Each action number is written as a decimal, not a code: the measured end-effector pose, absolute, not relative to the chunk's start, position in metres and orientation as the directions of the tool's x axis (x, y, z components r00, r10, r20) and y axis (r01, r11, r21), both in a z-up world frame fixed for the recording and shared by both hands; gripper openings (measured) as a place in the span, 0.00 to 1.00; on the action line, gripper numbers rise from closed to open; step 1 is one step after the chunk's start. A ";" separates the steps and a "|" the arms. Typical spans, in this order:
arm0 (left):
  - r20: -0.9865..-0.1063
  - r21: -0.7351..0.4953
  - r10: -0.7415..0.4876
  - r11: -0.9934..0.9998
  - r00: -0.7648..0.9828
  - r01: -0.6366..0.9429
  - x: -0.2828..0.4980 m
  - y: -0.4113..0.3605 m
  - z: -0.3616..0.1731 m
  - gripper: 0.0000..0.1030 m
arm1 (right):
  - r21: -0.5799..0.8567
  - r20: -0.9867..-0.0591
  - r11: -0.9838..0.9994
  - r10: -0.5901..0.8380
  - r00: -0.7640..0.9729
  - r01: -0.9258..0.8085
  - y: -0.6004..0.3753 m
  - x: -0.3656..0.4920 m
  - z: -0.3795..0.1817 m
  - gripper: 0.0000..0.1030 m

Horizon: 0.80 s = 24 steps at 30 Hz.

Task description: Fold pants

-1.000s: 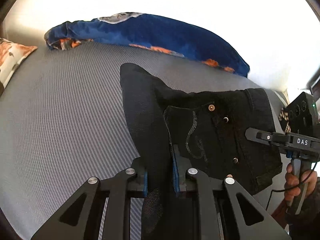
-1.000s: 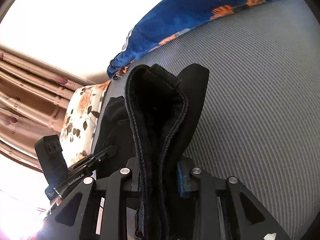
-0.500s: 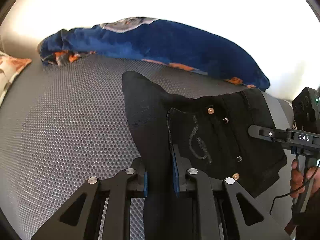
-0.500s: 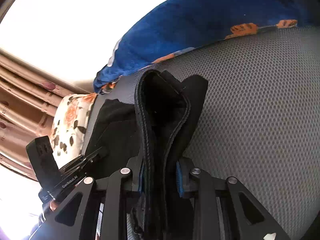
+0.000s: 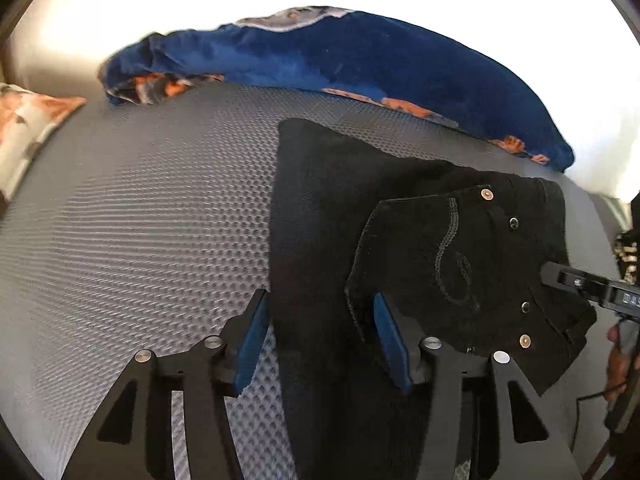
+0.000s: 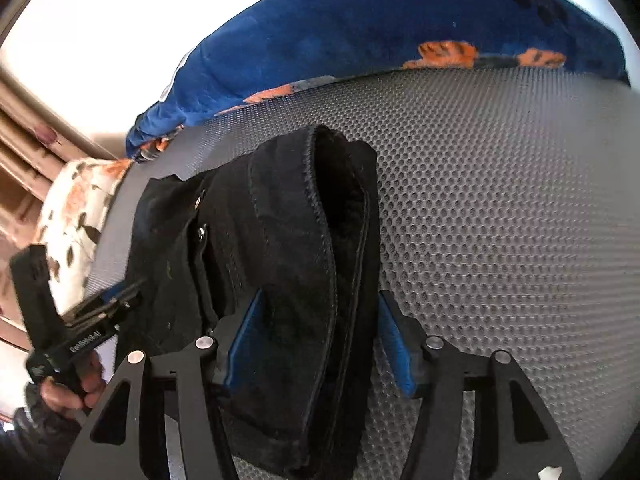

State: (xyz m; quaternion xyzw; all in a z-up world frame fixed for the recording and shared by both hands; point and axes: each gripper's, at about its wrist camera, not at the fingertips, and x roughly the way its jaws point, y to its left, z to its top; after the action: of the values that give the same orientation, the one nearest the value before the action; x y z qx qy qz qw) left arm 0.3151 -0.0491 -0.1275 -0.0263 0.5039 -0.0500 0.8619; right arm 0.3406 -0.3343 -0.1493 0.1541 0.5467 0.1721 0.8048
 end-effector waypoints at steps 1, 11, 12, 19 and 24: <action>-0.864 -0.066 -0.087 0.996 0.497 0.058 0.310 -0.051 -0.123 0.53 | 0.423 -0.830 0.899 0.434 0.349 -0.113 -0.334 0.338 -0.146 0.53; -0.812 0.094 0.061 0.995 0.580 0.026 0.235 -0.073 -0.077 0.62 | 0.263 -0.819 0.951 0.309 0.484 -0.161 -0.308 0.273 -0.079 0.73; -0.807 0.096 0.066 0.995 0.587 0.020 0.231 -0.075 -0.074 0.62 | 0.254 -0.817 0.954 0.300 0.493 -0.160 -0.305 0.266 -0.075 0.73; -0.781 0.112 0.111 0.993 0.615 -0.037 0.179 -0.077 -0.060 0.67 | 0.154 -0.816 0.979 0.200 0.542 -0.130 -0.283 0.220 -0.063 0.92; -0.765 0.117 0.133 0.991 0.631 -0.067 0.152 -0.078 -0.057 0.68 | 0.080 -0.807 0.991 0.130 0.576 -0.112 -0.272 0.189 -0.063 0.98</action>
State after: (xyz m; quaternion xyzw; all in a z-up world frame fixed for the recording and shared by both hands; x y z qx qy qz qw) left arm 0.1525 -0.0778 -0.0575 0.0388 0.4262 0.0553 0.9021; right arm 0.1888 -0.2718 -0.0633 0.0102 0.4556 0.0681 0.8875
